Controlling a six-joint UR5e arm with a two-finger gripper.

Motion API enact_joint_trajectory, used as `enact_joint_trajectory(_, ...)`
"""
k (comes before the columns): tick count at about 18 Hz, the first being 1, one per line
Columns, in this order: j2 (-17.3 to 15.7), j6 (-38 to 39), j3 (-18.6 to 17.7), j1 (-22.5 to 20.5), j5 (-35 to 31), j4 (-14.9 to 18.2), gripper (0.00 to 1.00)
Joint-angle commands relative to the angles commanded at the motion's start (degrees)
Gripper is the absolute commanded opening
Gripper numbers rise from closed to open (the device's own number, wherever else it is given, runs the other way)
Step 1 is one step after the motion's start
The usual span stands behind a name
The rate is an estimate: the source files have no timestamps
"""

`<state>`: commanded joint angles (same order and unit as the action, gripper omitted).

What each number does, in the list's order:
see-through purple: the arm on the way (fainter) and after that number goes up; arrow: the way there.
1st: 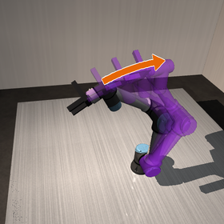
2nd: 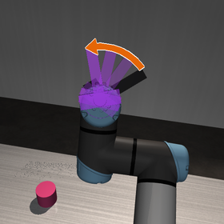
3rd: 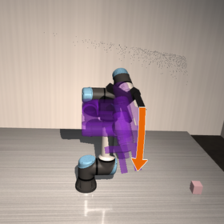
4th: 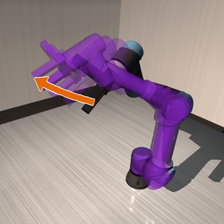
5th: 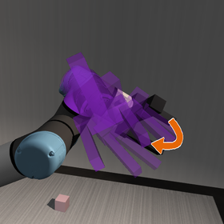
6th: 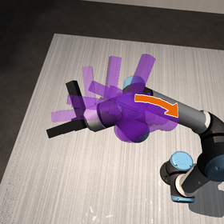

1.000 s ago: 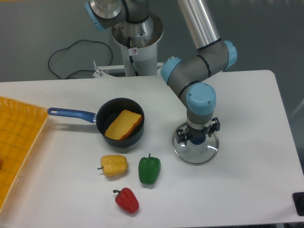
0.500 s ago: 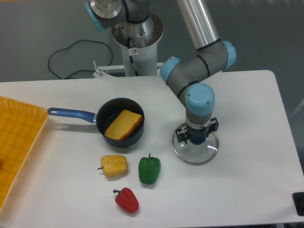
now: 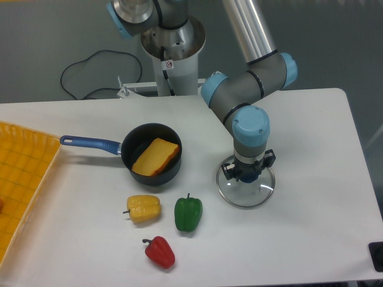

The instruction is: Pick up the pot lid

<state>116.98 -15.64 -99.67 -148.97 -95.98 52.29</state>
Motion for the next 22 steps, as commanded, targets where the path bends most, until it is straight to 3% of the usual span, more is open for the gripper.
enact_joint_trajectory(6, 0.1, -0.4, 3.5, 1.2, -0.2, 1.1, 0.45)
enact_joint_trajectory(9, -0.5, -3.2, 6.3, 2.2, -0.3, 3.7, 0.45)
enact_joint_trajectory(15, -2.9, -18.7, 10.2, 4.4, -0.3, 11.2, 0.45)
enact_joint_trajectory(22, -6.5, -36.0, 11.1, 5.0, 0.3, 13.7, 0.44)
